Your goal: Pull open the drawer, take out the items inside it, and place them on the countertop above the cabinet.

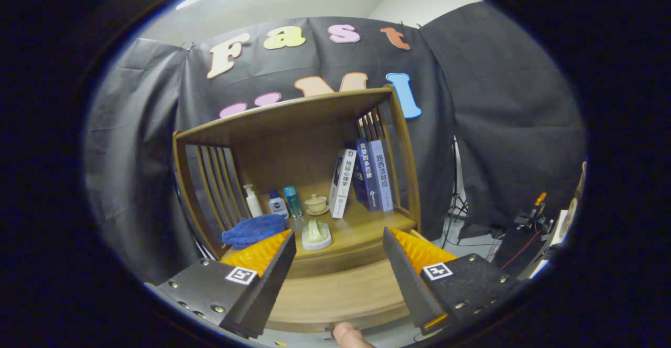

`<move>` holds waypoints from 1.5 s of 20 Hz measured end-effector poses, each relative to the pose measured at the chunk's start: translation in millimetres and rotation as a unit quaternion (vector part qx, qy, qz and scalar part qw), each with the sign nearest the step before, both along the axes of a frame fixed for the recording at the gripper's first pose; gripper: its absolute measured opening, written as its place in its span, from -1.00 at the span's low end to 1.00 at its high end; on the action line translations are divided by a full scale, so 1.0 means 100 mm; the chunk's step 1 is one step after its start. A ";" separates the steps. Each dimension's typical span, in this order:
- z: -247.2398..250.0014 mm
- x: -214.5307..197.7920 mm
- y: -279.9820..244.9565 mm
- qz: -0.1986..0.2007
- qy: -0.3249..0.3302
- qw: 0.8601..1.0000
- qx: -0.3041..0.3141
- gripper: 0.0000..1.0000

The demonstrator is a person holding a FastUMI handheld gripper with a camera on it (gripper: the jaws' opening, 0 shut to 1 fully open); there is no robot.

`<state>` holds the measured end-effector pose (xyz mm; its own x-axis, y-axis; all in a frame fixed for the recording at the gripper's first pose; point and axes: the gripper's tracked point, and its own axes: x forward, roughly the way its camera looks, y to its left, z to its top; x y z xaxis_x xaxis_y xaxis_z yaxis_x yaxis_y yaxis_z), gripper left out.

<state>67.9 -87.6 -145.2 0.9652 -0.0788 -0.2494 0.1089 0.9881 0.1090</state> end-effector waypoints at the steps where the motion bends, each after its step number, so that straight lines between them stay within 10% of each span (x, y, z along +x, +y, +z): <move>1: -0.03 -0.12 0.01 -0.001 0.001 1.000 -0.007 0.98; 30: -1.75 -0.92 0.38 0.065 0.107 0.992 -0.017 0.99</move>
<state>-24.4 -49.8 -319.8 0.8930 0.0311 -0.4489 -0.0024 0.9979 0.0643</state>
